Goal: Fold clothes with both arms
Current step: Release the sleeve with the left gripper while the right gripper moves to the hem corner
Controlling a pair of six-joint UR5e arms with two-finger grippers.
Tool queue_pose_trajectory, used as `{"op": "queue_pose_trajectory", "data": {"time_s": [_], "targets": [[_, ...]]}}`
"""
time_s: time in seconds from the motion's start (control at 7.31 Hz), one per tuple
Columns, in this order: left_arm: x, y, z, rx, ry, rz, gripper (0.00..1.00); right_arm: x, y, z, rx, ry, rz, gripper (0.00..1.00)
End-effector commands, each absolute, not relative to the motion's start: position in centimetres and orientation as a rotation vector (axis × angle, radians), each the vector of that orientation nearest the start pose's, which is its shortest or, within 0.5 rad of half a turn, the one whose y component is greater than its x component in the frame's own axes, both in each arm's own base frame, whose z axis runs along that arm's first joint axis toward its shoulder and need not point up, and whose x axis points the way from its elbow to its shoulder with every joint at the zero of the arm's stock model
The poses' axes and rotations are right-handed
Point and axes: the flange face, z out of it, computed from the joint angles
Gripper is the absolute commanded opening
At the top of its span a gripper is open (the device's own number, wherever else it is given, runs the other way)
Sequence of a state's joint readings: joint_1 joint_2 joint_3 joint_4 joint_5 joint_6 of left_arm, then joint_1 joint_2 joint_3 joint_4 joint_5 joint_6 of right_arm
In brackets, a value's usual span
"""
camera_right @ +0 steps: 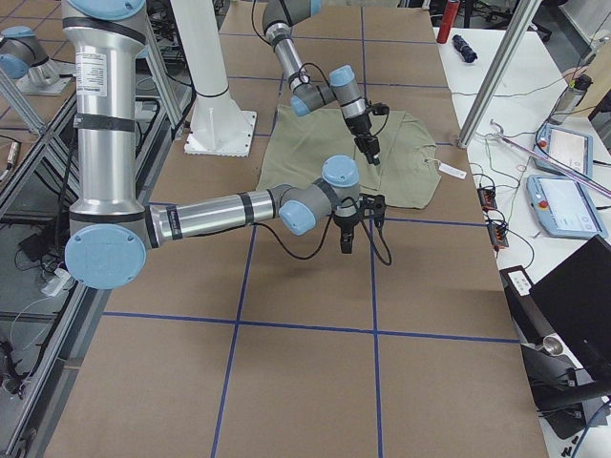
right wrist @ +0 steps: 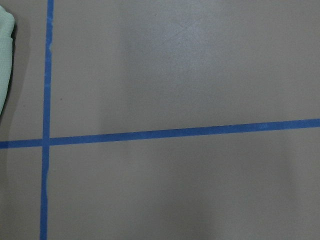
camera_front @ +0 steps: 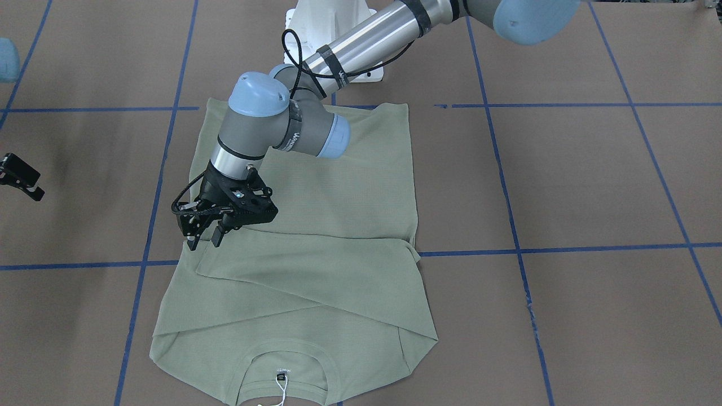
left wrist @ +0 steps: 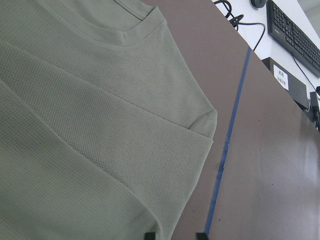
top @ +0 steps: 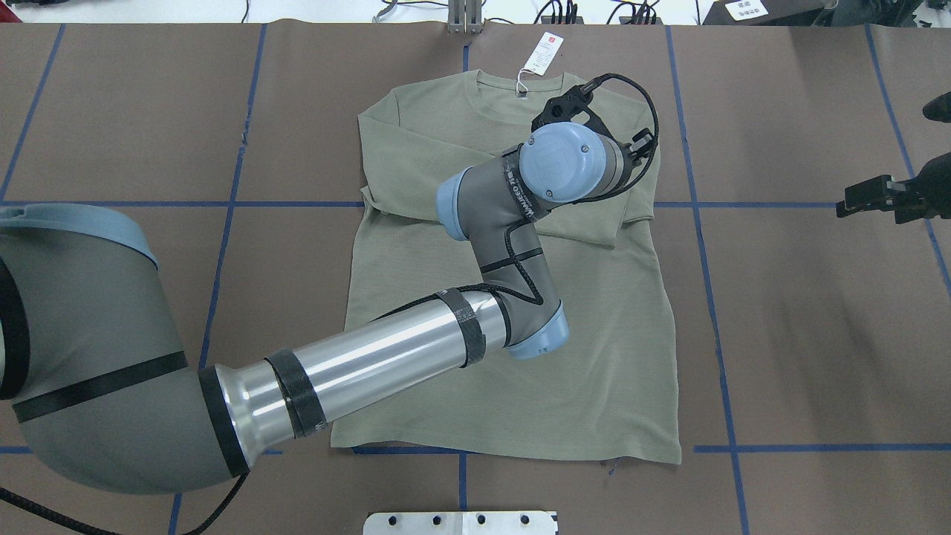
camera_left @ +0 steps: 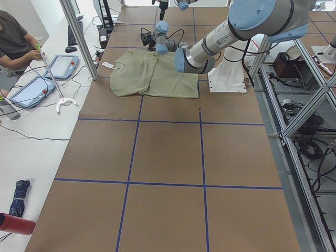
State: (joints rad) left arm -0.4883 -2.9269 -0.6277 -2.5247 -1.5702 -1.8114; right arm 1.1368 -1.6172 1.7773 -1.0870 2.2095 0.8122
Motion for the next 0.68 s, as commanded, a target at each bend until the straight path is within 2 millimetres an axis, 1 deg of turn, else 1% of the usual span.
{"op": "queue_pose_trajectory", "data": {"time_s": [0.0,0.14,0.27,0.41,0.55], "targets": [[70.5,-51.8,0.8,0.151,1.45,-0.519,0.94,-14.5,-48.3,52.0,0.161,-0.878,0.152,1.0],[68.2,-51.1,2.1,0.091,1.436,-0.465,0.92,-16.0,-48.1,51.0,0.126,-0.902,0.198,1.0],[65.7,-50.3,3.0,0.082,1.396,-0.405,0.91,-19.1,-46.6,49.0,0.09,-0.933,0.234,1.0],[61.7,-49.0,5.6,0.099,1.341,-0.335,0.9,-22.1,-44.7,45.7,0.046,-0.969,0.313,1.0],[56.6,-47.3,9.3,0.132,1.29,-0.259,0.89,-26.9,-41.4,42.4,0.006,-0.987,0.412,1.0]]}}
